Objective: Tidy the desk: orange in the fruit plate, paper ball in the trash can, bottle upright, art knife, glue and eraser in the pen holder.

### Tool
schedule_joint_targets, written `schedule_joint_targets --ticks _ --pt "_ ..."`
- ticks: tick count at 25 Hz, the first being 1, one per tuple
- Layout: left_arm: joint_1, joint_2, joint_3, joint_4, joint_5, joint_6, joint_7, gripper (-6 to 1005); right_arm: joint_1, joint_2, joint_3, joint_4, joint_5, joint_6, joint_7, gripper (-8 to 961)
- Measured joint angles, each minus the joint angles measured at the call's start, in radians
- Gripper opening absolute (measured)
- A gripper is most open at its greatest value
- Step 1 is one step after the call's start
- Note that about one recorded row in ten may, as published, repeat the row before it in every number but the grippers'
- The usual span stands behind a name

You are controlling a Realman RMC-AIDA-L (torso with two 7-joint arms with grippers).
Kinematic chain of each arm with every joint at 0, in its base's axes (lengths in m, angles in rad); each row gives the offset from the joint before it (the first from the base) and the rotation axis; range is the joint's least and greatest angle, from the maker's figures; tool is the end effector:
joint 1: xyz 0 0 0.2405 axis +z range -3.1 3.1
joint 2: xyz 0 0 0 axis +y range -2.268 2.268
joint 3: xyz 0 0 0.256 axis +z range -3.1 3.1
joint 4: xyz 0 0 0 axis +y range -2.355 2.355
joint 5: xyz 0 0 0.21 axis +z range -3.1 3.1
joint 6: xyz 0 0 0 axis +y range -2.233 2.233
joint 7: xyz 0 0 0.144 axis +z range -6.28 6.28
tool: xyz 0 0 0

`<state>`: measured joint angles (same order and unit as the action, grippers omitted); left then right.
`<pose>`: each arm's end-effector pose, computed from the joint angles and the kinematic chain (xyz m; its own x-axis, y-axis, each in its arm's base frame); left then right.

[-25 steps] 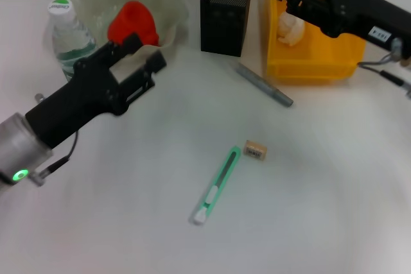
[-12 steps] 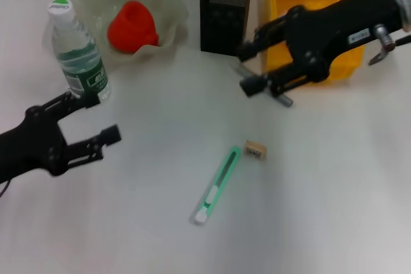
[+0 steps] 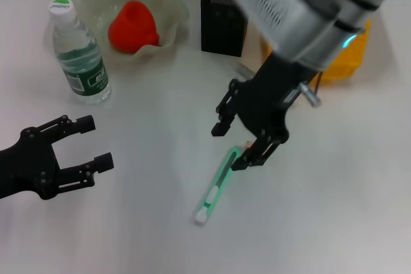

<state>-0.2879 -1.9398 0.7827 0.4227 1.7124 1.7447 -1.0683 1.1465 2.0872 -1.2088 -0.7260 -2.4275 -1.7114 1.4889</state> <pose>-0.3273 0.2432 0.0301 0.7005 0.2697 0.6607 0.4744 -0.8676 -0.1488 0.0847 0.3711 -0.0533 0.9053 0.3611 0.2239 0.2829 -0.9055 0.3163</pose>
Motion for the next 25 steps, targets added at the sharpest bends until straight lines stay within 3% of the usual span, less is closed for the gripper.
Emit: schedule_joint_targets --ticks 1,5,15,25 --pt "0.000 0.000 0.000 0.000 0.000 0.000 0.000 865 0.000 0.000 0.000 0.000 0.000 0.000 0.000 636" --pt "0.002 0.002 0.000 0.001 0.000 0.002 -0.027 865 0.007 0.001 -0.234 0.007 0.115 0.107 -0.063 634" --pt "0.009 0.001 0.001 0.002 0.001 0.003 -0.051 864 -0.002 0.004 -0.517 0.003 0.316 0.224 -0.194 630" --pt "0.018 -0.001 -0.011 0.002 -0.002 0.003 -0.057 863 -0.022 0.005 -0.705 0.005 0.399 0.323 -0.233 626"
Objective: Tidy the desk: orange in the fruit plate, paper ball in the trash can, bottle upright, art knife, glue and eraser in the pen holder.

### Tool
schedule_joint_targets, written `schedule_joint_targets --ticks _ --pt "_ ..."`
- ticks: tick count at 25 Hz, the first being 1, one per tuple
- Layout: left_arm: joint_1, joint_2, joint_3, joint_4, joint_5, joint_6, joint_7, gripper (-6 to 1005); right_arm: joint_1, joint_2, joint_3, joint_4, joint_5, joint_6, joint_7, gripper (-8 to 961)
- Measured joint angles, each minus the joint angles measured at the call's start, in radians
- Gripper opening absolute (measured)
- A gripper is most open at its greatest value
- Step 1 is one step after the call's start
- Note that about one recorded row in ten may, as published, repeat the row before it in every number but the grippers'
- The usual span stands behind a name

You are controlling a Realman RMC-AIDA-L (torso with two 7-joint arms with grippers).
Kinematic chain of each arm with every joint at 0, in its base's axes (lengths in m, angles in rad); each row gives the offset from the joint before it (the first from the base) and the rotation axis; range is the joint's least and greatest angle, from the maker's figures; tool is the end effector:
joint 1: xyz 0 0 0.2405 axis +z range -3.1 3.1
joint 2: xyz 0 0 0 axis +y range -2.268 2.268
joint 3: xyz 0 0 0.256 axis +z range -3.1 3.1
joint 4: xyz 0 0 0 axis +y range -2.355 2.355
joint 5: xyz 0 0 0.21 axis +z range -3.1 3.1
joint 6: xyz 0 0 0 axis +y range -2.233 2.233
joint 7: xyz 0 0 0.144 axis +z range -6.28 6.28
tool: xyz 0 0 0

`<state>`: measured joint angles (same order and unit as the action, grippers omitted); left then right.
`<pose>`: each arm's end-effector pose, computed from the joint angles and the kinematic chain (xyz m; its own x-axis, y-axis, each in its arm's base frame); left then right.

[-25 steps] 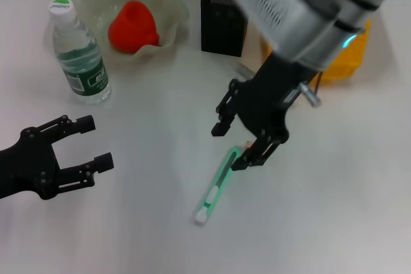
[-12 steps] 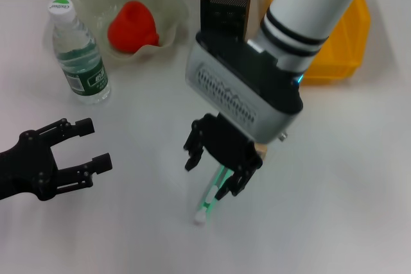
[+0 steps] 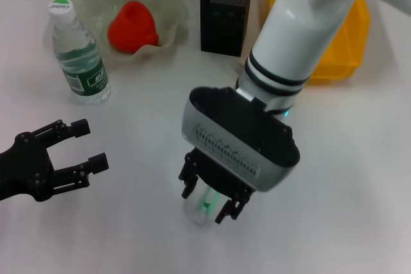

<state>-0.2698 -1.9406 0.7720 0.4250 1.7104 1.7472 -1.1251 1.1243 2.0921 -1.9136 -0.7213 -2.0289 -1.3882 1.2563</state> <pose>-0.3314 0.2381 0.0318 0.6631 0.3237 0.6749 0.5300 -0.8398 -0.1179 0.0901 0.3270 -0.1314 0.6309 0.7663 0.1212 0.6405 -0.6026 0.4761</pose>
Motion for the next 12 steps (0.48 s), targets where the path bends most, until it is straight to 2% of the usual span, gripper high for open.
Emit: schedule_joint_targets --ticks 11,12 --pt "0.001 -0.003 -0.001 0.000 0.002 -0.003 0.005 861 -0.008 0.000 -0.059 0.002 0.004 0.052 -0.002 622" --pt "0.002 -0.003 0.001 0.000 0.002 -0.003 0.006 861 -0.008 0.000 -0.059 0.002 0.004 0.052 -0.002 595"
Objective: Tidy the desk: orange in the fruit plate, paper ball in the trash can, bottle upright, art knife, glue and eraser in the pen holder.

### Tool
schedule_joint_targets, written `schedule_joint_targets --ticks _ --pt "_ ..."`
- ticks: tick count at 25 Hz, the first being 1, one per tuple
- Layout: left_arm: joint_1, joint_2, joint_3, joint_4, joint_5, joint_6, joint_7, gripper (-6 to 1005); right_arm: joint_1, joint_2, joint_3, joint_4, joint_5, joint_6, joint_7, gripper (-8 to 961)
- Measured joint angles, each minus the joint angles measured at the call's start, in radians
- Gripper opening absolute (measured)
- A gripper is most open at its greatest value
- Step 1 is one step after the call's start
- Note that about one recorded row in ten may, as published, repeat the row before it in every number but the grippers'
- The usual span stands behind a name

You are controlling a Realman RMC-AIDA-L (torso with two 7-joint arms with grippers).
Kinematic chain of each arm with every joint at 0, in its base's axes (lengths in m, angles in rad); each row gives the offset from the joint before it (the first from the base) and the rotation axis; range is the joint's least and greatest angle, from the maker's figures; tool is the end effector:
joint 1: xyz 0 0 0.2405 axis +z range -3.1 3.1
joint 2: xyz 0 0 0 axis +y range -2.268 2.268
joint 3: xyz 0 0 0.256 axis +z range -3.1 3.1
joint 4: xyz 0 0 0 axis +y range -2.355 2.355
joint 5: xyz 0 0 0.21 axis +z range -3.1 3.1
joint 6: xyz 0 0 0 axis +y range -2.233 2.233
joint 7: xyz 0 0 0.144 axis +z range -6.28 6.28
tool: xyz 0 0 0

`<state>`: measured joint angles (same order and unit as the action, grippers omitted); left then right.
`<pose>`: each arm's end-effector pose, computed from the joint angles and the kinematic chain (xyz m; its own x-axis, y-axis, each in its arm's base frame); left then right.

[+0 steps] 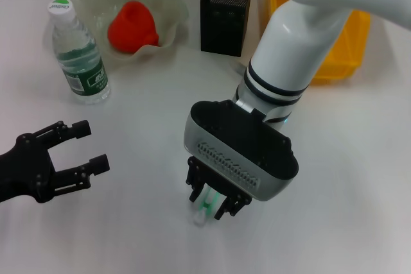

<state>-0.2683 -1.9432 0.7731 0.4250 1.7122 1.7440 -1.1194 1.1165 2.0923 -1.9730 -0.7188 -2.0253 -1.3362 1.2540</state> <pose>-0.3316 0.2375 0.0304 0.6657 0.3224 0.6730 0.5287 -0.8402 -0.1205 0.0974 0.3264 -0.1376 0.6025 0.7851 0.1438 0.6531 -0.5885 0.4765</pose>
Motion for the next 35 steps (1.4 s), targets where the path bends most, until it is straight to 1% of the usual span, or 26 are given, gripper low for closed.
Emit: schedule_joint_targets --ticks 4,5,10,13,24,29,35 --pt "0.001 0.001 0.004 0.000 0.008 0.000 0.002 861 0.000 0.000 -0.015 0.003 0.000 0.018 -0.001 485" --pt "0.001 0.000 0.003 0.000 0.035 -0.001 0.006 861 0.000 0.000 -0.016 0.003 0.001 0.021 -0.001 458" --pt "-0.004 -0.007 0.006 0.002 0.068 -0.005 0.038 860 0.000 0.000 -0.045 0.006 0.005 0.047 0.004 454" --pt "-0.006 -0.011 0.006 0.003 0.091 -0.012 0.045 860 0.000 0.000 -0.078 0.009 0.022 0.073 0.009 452" --pt "-0.008 -0.011 -0.001 0.003 0.109 -0.016 0.046 860 0.000 0.000 -0.090 0.010 0.027 0.086 0.018 420" --pt "-0.007 -0.011 -0.002 0.010 0.107 -0.015 0.046 861 0.000 0.000 -0.092 0.011 0.027 0.089 0.023 291" --pt "-0.006 -0.013 -0.002 0.013 0.103 -0.012 0.045 861 0.000 0.000 -0.092 0.015 0.026 0.089 0.024 253"
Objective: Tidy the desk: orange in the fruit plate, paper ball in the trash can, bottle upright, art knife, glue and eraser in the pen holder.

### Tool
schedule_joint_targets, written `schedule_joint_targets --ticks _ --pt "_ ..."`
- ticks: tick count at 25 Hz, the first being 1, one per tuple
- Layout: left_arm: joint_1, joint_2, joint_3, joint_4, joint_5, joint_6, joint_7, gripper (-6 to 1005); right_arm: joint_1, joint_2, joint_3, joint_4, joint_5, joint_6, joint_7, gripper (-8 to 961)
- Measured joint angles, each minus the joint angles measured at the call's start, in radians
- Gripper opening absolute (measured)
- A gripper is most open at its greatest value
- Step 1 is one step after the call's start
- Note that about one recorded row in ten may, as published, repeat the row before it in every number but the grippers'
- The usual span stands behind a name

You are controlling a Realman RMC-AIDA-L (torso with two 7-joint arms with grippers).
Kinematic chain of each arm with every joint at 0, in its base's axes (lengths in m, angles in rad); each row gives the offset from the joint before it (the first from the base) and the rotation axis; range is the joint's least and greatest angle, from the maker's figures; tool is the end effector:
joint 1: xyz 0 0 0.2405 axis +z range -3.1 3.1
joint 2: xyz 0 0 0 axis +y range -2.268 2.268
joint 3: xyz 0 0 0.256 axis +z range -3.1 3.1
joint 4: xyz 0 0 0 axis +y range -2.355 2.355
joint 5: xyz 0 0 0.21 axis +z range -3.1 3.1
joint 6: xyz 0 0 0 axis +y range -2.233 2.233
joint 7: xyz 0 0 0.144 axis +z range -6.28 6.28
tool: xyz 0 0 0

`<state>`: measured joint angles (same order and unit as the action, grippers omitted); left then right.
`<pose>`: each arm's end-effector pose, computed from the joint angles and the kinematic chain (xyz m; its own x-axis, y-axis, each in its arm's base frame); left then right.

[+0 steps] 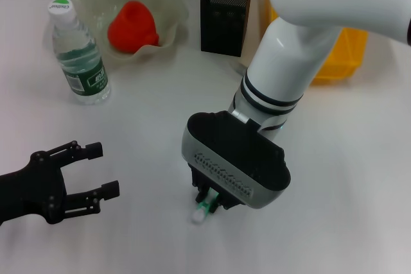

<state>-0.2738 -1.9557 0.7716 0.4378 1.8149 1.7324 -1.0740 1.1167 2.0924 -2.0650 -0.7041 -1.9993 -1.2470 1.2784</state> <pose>-0.3343 0.2314 0.0182 0.7298 0.3251 0.6014 0.4800 -0.8701 -0.1121 0.1050 0.3265 -0.1476 0.5815 0.7927 0.1833 0.6604 -0.5914 0.4628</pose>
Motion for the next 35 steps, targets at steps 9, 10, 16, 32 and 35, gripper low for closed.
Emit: schedule_joint_targets --ticks 9,10,16,32,35 --pt "0.005 0.000 -0.012 0.002 0.000 0.005 -0.007 860 -0.024 -0.005 0.050 -0.065 -0.015 -0.032 0.049 163" --pt "0.005 0.000 -0.013 0.002 0.000 0.005 -0.008 860 -0.036 -0.008 0.084 -0.086 -0.027 -0.052 0.057 163" --pt "0.005 0.000 -0.014 0.002 0.002 0.008 -0.010 860 -0.151 -0.009 0.411 -0.256 -0.129 -0.189 0.100 164" --pt "-0.009 -0.010 -0.006 0.000 0.004 0.022 -0.007 861 -0.442 -0.006 0.879 -0.197 0.492 0.078 -0.005 189" --pt "-0.018 -0.012 -0.005 -0.002 0.004 0.030 -0.012 861 -0.425 -0.004 0.857 -0.038 0.747 0.136 -0.197 198"
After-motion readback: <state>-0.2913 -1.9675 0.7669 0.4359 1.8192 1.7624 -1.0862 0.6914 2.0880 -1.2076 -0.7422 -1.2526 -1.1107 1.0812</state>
